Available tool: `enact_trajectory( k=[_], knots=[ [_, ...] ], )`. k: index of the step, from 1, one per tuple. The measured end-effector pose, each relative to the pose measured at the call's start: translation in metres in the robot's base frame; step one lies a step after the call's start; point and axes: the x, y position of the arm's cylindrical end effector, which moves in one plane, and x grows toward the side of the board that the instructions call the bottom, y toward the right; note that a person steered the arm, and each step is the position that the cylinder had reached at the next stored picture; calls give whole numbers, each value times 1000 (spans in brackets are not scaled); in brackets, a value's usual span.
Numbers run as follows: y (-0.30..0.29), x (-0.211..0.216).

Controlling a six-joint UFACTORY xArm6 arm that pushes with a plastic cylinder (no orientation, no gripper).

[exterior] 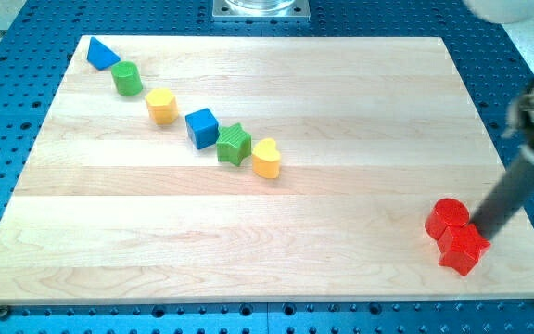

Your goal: Separate the red blocks from each other

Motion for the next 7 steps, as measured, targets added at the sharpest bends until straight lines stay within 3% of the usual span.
enact_trajectory(
  k=[2, 4, 6, 7],
  knots=[
    [-88, 1],
    [-116, -23],
    [-157, 29],
    [-82, 56]
  ],
)
